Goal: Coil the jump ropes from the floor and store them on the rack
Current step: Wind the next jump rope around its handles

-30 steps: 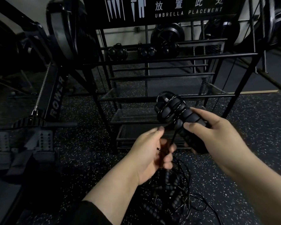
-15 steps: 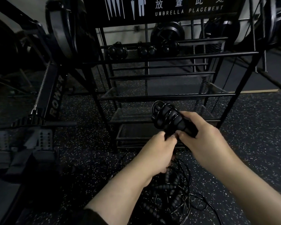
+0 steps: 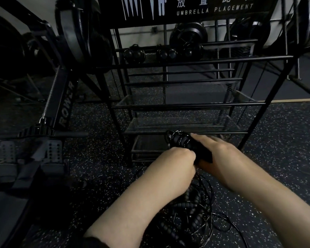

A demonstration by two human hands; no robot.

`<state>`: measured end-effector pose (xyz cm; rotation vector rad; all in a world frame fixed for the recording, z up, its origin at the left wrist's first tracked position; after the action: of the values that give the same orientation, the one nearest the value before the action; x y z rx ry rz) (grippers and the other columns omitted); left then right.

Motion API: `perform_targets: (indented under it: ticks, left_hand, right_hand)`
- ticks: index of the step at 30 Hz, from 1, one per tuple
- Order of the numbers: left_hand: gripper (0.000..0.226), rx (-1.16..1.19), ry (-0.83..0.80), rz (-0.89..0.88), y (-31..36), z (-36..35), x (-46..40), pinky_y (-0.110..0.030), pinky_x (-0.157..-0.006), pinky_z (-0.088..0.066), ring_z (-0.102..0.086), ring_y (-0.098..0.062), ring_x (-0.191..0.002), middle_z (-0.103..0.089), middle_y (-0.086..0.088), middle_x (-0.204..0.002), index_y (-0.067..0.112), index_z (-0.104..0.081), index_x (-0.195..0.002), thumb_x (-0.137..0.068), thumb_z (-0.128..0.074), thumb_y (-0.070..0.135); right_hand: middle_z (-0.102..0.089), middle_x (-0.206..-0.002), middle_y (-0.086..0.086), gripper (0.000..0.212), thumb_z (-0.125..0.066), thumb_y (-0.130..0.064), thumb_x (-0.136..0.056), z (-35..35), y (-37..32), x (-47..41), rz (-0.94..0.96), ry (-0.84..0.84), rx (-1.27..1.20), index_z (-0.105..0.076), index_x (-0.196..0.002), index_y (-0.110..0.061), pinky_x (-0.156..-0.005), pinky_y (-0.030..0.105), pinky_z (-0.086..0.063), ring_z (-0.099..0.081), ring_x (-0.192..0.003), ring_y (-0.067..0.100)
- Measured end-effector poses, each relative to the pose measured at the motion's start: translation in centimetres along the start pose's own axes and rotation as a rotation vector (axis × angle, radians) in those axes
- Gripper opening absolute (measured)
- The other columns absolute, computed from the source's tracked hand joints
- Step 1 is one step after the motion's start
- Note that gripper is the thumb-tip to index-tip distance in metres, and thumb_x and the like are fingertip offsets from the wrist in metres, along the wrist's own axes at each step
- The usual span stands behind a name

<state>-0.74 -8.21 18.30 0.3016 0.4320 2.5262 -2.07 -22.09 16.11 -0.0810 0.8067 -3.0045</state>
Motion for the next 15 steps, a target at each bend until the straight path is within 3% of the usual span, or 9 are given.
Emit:
perform_targets:
  ticks: [2, 4, 7, 9, 11, 15]
  left_hand:
    - [0.019, -0.076, -0.073, -0.072, -0.4, 0.4, -0.1, -0.031, -0.065, -0.036, -0.057, -0.019, -0.081, -0.058, 0.000, -0.086, 0.017, -0.056, -0.084, -0.101, -0.058, 0.026]
    - [0.017, -0.101, -0.120, -0.141, -0.5, 0.9, 0.1, -0.035, -0.068, -0.045, -0.060, -0.017, -0.083, -0.063, 0.005, -0.087, 0.021, -0.062, -0.087, -0.097, -0.065, 0.034]
    - [0.014, -0.082, -0.120, -0.218, -0.5, 2.0, 0.5, -0.035, -0.072, -0.049, -0.056, -0.010, -0.081, -0.063, 0.010, -0.082, 0.028, -0.063, -0.088, -0.092, -0.070, 0.040]
    - [0.015, -0.016, -0.154, -0.204, -1.0, 2.5, 0.6, -0.031, -0.069, -0.046, -0.056, -0.009, -0.076, -0.065, 0.007, -0.083, 0.027, -0.065, -0.090, -0.091, -0.073, 0.039]
    - [0.015, 0.091, -0.203, -0.172, -1.5, 2.4, 0.6, -0.030, -0.064, -0.045, -0.058, -0.009, -0.071, -0.067, 0.005, -0.082, 0.025, -0.065, -0.089, -0.089, -0.075, 0.037]
    - [0.019, 0.200, -0.152, -0.172, -2.3, 1.9, 0.6, -0.028, -0.060, -0.042, -0.053, -0.004, -0.063, -0.067, 0.004, -0.079, 0.025, -0.064, -0.086, -0.088, -0.077, 0.039]
  right_hand:
    - [-0.040, -0.160, -0.001, 0.092, -0.078, -0.038, -0.085, -0.4, -0.1, -0.1, -0.025, -0.121, 0.060, -0.022, -0.156, -0.053, -0.114, 0.026, -0.036, -0.044, -0.143, 0.016]
    - [-0.045, -0.155, -0.011, 0.085, -0.082, -0.041, -0.081, -0.7, -0.6, 0.2, 0.012, -0.216, 0.051, -0.034, -0.150, -0.055, -0.108, 0.018, -0.037, -0.047, -0.139, 0.010]
    - [-0.065, -0.111, -0.025, 0.041, -0.084, -0.054, -0.075, -1.0, -1.4, 1.1, 0.081, -0.342, -0.030, -0.062, -0.109, -0.046, -0.085, 0.015, -0.050, -0.063, -0.100, 0.000]
    - [-0.067, -0.089, -0.020, 0.042, -0.081, -0.060, -0.075, -1.4, -1.8, 1.8, 0.091, -0.424, -0.055, -0.066, -0.104, -0.034, -0.069, 0.017, -0.050, -0.061, -0.076, -0.003]
    - [-0.060, -0.073, -0.014, 0.041, -0.081, -0.060, -0.076, -1.6, -2.1, 2.0, 0.090, -0.446, -0.096, -0.066, -0.100, -0.029, -0.056, 0.019, -0.041, -0.051, -0.059, 0.000]
    - [-0.056, -0.060, -0.014, 0.029, -0.084, -0.047, -0.078, -1.3, -2.3, 2.0, 0.075, -0.448, -0.227, -0.067, -0.096, -0.031, -0.050, 0.017, -0.036, -0.047, -0.051, 0.001]
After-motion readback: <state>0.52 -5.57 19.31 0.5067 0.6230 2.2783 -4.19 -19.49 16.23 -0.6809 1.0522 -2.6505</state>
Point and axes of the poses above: each hand's wrist, its own x-axis away from the middle knuckle, its own z-axis out of the back of the hand, y = z × x, the point moved 4 cm from there along -x, towards the middle knuckle
